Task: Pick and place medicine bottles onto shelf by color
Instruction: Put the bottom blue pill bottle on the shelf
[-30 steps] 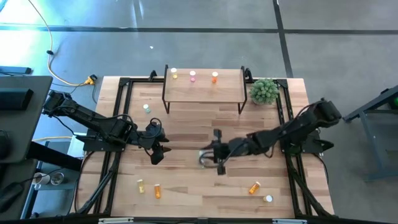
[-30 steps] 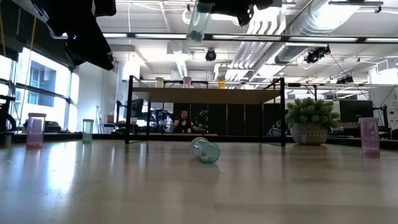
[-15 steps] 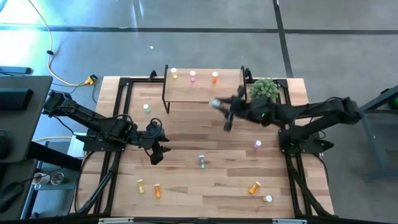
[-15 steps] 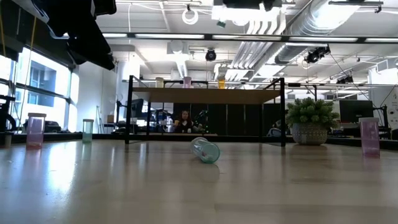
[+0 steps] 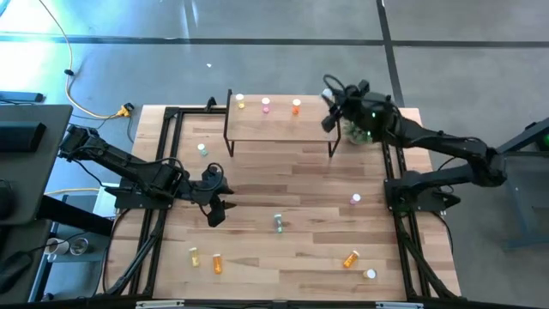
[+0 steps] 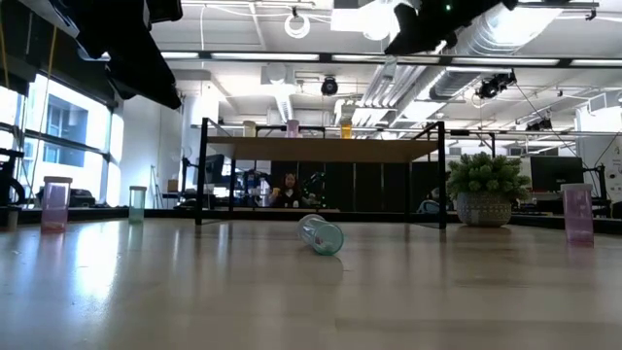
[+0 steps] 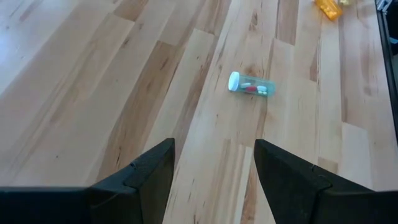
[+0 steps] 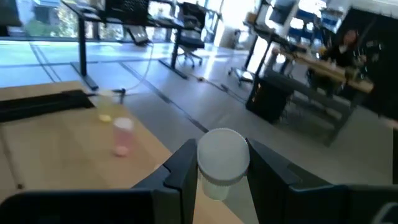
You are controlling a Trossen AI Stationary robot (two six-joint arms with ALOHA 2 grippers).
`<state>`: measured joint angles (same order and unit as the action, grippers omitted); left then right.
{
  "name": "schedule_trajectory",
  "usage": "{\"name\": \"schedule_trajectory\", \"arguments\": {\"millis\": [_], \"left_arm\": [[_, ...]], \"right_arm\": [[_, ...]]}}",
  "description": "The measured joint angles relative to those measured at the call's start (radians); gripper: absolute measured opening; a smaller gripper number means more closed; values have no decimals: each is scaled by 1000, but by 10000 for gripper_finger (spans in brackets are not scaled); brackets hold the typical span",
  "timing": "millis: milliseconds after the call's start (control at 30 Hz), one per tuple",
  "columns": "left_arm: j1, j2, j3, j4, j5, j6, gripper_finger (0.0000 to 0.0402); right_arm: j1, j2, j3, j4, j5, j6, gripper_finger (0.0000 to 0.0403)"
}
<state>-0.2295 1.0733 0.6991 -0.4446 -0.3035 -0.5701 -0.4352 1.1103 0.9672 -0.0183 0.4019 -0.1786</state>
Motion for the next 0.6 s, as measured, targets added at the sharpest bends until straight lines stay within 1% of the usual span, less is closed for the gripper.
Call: {"name": "schedule_trajectory", "arguments": {"millis": [133,267,400,600], "left_arm": [[0,0,0,0,0,-2,209],[0,0,0,0,0,-2,209],[0,0,0,0,-13,-2,209],[0,0,0,1,-18,-2,209]], "right_arm": [[-111,0,0,-34,-98,72,99],[-185,0,0,-48,-164,108,99],[-225,6,33,-88,-176,110,99],[-234,55,130,-189,-181,128,99]]}}
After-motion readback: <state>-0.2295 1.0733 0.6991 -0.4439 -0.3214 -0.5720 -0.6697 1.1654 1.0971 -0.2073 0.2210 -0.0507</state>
